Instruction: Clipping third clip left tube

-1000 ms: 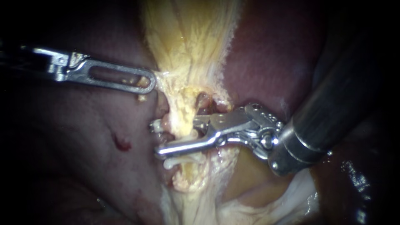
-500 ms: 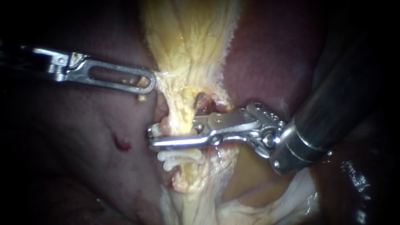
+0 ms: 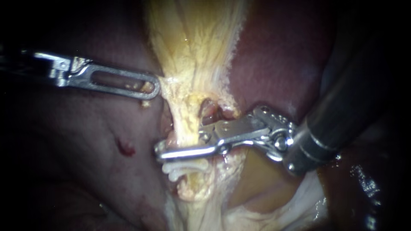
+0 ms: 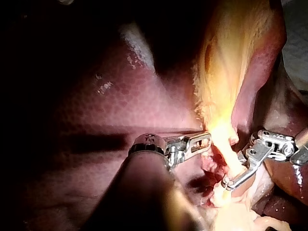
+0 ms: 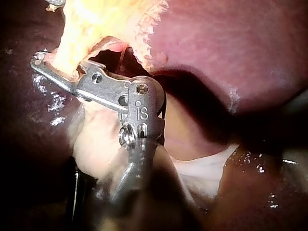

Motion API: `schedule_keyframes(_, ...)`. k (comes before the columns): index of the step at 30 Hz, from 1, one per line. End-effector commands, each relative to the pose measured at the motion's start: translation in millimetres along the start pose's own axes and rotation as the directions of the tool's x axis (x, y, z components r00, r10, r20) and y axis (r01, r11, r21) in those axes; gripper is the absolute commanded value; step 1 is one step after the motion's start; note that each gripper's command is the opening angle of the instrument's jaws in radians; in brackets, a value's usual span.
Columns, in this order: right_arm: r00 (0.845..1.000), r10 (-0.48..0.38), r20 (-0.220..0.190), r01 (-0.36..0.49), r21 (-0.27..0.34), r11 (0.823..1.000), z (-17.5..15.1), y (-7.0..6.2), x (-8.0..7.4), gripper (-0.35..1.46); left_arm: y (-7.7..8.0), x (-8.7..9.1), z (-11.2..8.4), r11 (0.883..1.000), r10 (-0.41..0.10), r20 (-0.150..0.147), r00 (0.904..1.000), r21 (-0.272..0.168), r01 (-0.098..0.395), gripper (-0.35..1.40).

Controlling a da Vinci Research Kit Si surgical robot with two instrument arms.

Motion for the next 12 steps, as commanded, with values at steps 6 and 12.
schedule_keyframes(6, 1.0, -0.002, 0.006, 0.002, -0.004, 1.0, -0.1, 0.4, -0.3, -0.35, 0.0, 0.0, 0.0, 1.0, 0.0, 0.0, 1.0, 0.0, 0.0, -0.35)
schedule_keyframes(12, 1.0, -0.003, 0.008, 0.003, -0.004, 1.0, -0.1, 0.4, -0.1, -0.35, 0.0, 0.0, 0.0, 1.0, 0.0, 0.0, 1.0, 0.0, 0.0, -0.35)
